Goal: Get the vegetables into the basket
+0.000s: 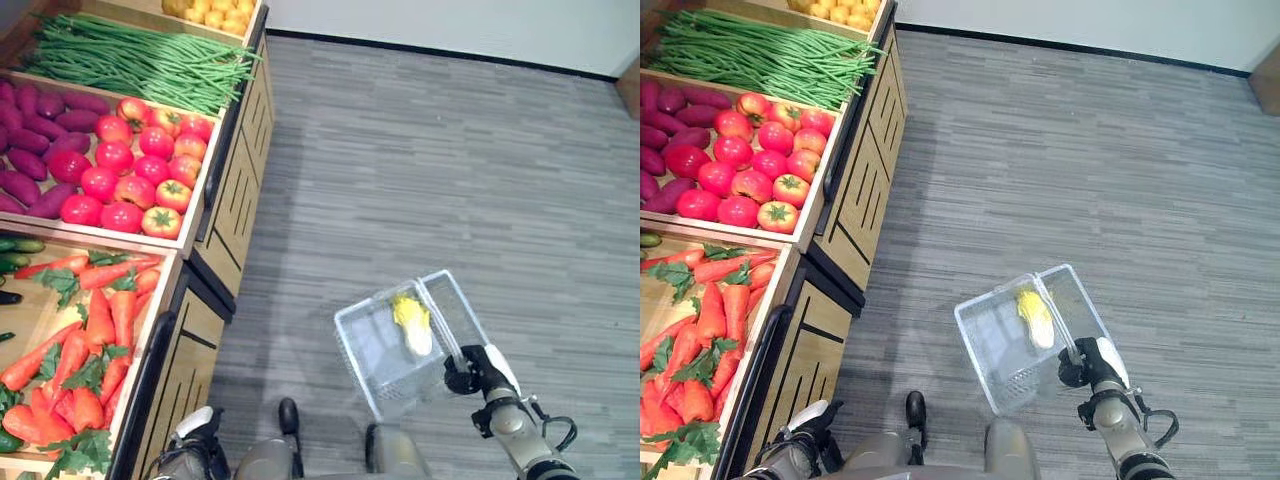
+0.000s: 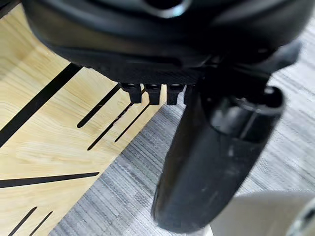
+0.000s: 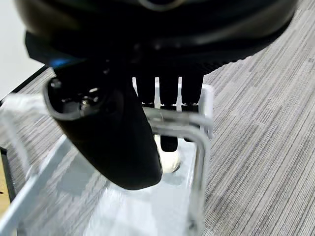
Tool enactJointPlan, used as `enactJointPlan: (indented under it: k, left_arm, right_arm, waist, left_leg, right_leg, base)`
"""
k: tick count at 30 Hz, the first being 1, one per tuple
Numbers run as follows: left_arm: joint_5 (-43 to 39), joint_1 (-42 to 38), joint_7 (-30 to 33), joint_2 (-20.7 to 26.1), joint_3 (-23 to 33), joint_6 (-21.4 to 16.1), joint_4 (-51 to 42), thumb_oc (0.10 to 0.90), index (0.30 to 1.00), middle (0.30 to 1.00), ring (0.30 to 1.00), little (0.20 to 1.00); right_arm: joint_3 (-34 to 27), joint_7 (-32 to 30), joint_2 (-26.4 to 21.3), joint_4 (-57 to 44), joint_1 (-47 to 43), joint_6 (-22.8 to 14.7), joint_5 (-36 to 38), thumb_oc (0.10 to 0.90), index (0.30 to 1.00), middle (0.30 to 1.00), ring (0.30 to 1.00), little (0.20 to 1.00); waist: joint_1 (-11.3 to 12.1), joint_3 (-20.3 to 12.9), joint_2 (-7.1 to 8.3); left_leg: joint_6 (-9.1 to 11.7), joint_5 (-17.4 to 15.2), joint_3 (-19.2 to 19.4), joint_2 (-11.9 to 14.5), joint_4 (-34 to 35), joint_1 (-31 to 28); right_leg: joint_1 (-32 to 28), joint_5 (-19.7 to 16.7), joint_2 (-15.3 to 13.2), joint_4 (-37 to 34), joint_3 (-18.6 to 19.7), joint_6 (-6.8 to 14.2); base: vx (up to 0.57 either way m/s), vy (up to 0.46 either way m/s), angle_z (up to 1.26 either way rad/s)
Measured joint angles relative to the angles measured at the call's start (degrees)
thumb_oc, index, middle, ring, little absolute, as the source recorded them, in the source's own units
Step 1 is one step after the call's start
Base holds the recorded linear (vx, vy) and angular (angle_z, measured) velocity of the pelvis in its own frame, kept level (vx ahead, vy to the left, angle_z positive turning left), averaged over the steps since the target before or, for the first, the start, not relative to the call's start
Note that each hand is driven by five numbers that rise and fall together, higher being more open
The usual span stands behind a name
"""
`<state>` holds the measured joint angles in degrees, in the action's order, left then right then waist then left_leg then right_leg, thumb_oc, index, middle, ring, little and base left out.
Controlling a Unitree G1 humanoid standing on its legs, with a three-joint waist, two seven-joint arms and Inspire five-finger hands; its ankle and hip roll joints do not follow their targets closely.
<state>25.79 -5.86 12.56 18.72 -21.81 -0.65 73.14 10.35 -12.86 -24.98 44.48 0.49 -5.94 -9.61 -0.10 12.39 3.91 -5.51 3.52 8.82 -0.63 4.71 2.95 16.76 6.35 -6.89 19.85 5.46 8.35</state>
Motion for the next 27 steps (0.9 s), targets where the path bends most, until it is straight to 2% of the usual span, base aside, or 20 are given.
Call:
enactJointPlan:
  k: [2,3,5,6,8,9,10,11,13,16,19,24,26,27]
  left_arm:
    - [0.0,-0.1,0.1,-0.1,0.0,0.1,1.0,0.900,1.000,1.000,1.000,1.000]
    - [0.0,-0.1,0.1,-0.3,0.0,0.1,1.2,0.900,1.000,1.000,1.000,1.000]
    - [0.0,0.0,0.1,-0.7,0.5,0.1,2.0,0.900,1.000,1.000,1.000,1.000]
    - [0.0,0.7,0.0,-0.9,0.6,0.1,2.1,0.900,1.000,1.000,1.000,1.000]
    - [0.0,1.7,0.0,-1.6,1.0,0.0,2.0,0.900,1.000,1.000,1.000,1.000]
    - [0.0,2.8,-0.2,-2.9,2.0,-0.3,2.0,0.900,1.000,1.000,1.000,1.000]
    - [0.0,3.1,-0.1,-3.6,2.1,-0.2,1.9,0.900,1.000,1.000,1.000,1.000]
    - [0.0,3.4,-0.2,-4.3,2.2,-0.3,1.8,0.900,1.000,1.000,1.000,1.000]
    - [0.0,3.3,-0.3,-5.4,2.2,-0.9,1.7,0.900,1.000,1.000,1.000,1.000]
    - [-0.1,2.9,-0.1,-5.2,2.3,-0.7,1.7,0.900,1.000,1.000,1.000,1.000]
    - [-0.1,2.7,0.0,-5.0,2.3,-0.7,1.6,0.900,1.000,1.000,1.000,1.000]
    - [-0.1,2.3,0.0,-5.2,2.2,-0.5,1.5,0.900,1.000,1.000,1.000,1.000]
    - [-0.1,1.7,0.0,-5.2,2.2,-0.2,1.5,0.900,1.000,1.000,1.000,1.000]
    - [-0.1,1.8,0.1,-5.2,2.2,-0.1,1.6,0.900,1.000,1.000,1.000,1.000]
  right_arm:
    - [0.3,0.0,0.4,0.0,0.9,0.1,-0.1,0.400,0.300,0.300,0.300,0.300]
    - [0.3,0.0,0.5,-0.1,1.1,0.1,-0.1,0.400,0.300,0.300,0.300,0.300]
    - [0.2,0.0,0.5,0.1,1.4,0.1,0.0,0.400,0.300,0.300,0.300,0.300]
    - [-0.5,-0.2,1.0,0.3,2.3,0.3,0.1,0.400,0.300,0.300,0.300,0.300]
    - [-1.0,-0.2,1.0,1.0,2.3,0.6,0.1,0.400,0.300,0.300,0.300,0.300]
    - [-1.1,-0.2,0.3,1.1,2.3,0.7,0.0,0.400,0.300,0.300,0.300,0.300]
    - [-1.1,-0.2,0.0,1.2,2.4,0.7,0.0,0.400,0.300,0.300,0.300,0.300]
    - [-1.1,-0.2,-0.6,1.2,2.5,0.7,0.0,0.400,0.300,0.300,0.300,0.300]
    - [-1.1,-0.1,-2.4,0.9,1.7,0.6,-0.2,0.400,0.300,0.300,0.300,0.300]
    - [-1.3,-0.1,-4.6,0.1,1.7,0.6,-0.8,0.400,0.300,0.300,0.300,0.300]
    - [-1.4,-0.1,-5.3,-0.3,1.8,0.6,-0.8,0.400,0.300,0.300,0.300,0.300]
    - [-1.5,-0.1,-5.4,-0.6,1.2,0.5,-0.9,0.400,0.300,0.300,0.300,0.300]
    - [-1.5,0.0,-6.1,-0.7,1.4,0.6,-1.3,0.400,0.300,0.300,0.300,0.300]
    - [-1.5,0.0,-6.1,-0.7,1.4,0.6,-1.3,0.400,0.300,0.300,0.300,0.300]
  waist:
    - [-1.1,0.1,0.21]
    - [-1.1,0.4,0.27]
    - [-1.4,0.6,0.32]
    - [-1.7,0.9,0.86]
    - [-2.1,0.9,0.10]
    - [-2.4,1.0,-2.09]
    - [-2.3,1.0,-2.19]
    - [-2.4,0.6,-3.17]
    - [-2.2,0.6,-3.79]
    - [-2.2,0.5,-4.14]
    - [-2.2,0.6,-4.21]
    - [-2.0,0.3,-6.55]
    - [-1.8,-0.1,-7.71]
    - [-1.6,-0.1,-7.77]
  left_leg:
    - [0.3,-0.2,-1.7,-0.1,0.2,-0.9]
    - [1.0,-0.6,-2.3,0.1,0.2,-1.7]
    - [2.3,-1.5,-3.7,0.1,-0.2,-2.6]
    - [3.8,-2.1,-5.0,0.0,0.4,-4.4]
    - [5.6,-3.3,-5.8,1.8,0.5,-5.3]
    - [6.0,-4.6,-6.8,4.2,-1.4,-5.7]
    - [6.7,-5.1,-6.8,4.8,-2.0,-6.1]
    - [6.5,-5.8,-6.8,5.5,-2.8,-6.2]
    - [7.3,-6.0,-7.1,6.9,-5.0,-5.3]
    - [9.0,-4.5,-7.9,7.7,-5.4,-4.9]
    - [9.3,-3.8,-8.3,7.8,-5.0,-4.6]
    - [9.5,-3.5,-10.1,8.7,-5.2,-4.0]
    - [10.6,-2.5,-11.5,8.7,-5.3,-2.5]
    - [10.8,-2.1,-11.5,8.7,-5.1,-2.5]
  right_leg:
    - [0.3,-4.0,0.6,-7.5,0.7,0.0]
    - [1.0,-7.3,1.0,-12.2,0.8,-0.1]
    - [0.1,-10.5,0.9,-17.5,0.8,0.0]
    - [-1.5,-13.5,0.7,-18.9,0.6,0.0]
    - [-2.3,-14.5,2.1,-18.4,-0.4,-0.1]
    - [-4.0,-14.9,4.0,-17.8,-2.5,-0.9]
    - [-4.5,-14.4,4.6,-17.8,-3.1,-1.9]
    - [-4.9,-13.9,5.4,-17.6,-3.8,-2.8]
    - [-4.7,-12.8,6.6,-16.3,-4.7,-5.2]
    - [-5.2,-11.6,6.8,-15.4,-6.9,-6.6]
    - [-5.2,-10.9,6.7,-15.1,-8.0,-6.9]
    - [-4.0,-6.9,7.4,-10.5,-10.0,-7.4]
    - [-1.9,-5.1,7.0,-7.7,-10.9,-8.2]
    - [-1.7,-4.9,6.7,-7.7,-11.1,-8.4]
  base:
    - [0.23,-0.069,0.52]
    - [0.22,-0.082,0.35]
    - [0.18,-0.087,0.48]
    - [0.15,-0.084,0.59]
    - [0.23,-0.179,0.38]
    - [0.24,-0.232,0.23]
    - [0.12,-0.122,0.23]
    - [0.17,-0.203,0.06]
    - [0.17,-0.220,0.11]
    - [0.10,-0.140,0.30]
    - [0.08,-0.099,0.26]
    - [0.08,-0.133,0.24]
    - [0.05,-0.141,0.31]
    - [0.03,-0.140,0.40]
